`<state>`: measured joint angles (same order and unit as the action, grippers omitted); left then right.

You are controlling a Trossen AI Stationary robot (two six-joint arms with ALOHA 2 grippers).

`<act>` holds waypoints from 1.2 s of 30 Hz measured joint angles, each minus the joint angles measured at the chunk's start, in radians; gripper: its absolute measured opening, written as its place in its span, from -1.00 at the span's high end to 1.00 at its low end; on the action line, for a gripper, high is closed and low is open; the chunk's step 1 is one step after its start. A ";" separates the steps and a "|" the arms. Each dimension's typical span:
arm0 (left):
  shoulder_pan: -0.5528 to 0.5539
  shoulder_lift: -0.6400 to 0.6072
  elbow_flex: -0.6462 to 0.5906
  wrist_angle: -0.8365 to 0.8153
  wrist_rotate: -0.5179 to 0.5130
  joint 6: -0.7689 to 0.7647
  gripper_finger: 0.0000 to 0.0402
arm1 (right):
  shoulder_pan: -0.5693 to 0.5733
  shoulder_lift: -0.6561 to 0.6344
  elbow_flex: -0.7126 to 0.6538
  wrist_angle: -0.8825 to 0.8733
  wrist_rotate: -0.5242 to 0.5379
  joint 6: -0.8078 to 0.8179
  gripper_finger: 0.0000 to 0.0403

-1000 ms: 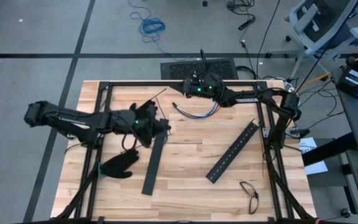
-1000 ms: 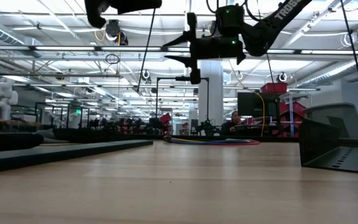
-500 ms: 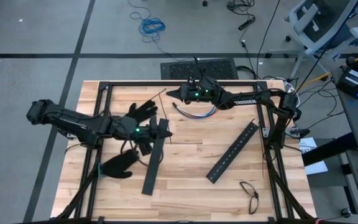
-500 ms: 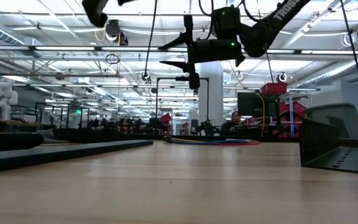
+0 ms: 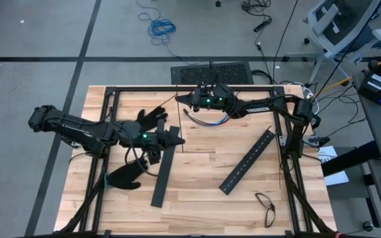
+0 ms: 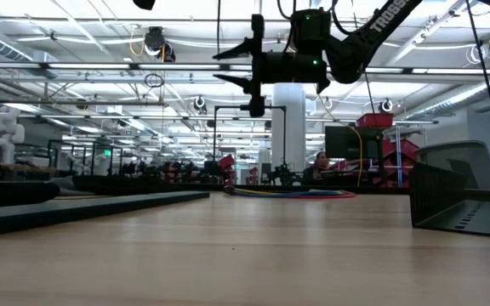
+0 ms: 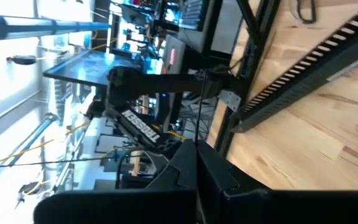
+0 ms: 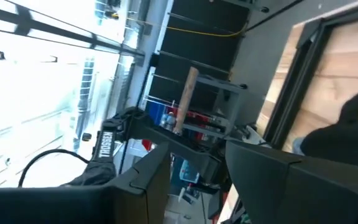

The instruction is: Ziptie cables

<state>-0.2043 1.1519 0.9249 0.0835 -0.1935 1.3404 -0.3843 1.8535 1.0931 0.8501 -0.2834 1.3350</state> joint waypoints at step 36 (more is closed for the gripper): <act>0.008 0.034 0.000 0.032 -0.016 0.001 1.00 | 0.013 0.001 0.021 -0.003 0.072 0.032 0.24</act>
<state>-0.1959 1.1858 0.9249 0.1155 -0.2096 1.3415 -0.3714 1.8542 1.1139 0.8467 -0.2110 1.3673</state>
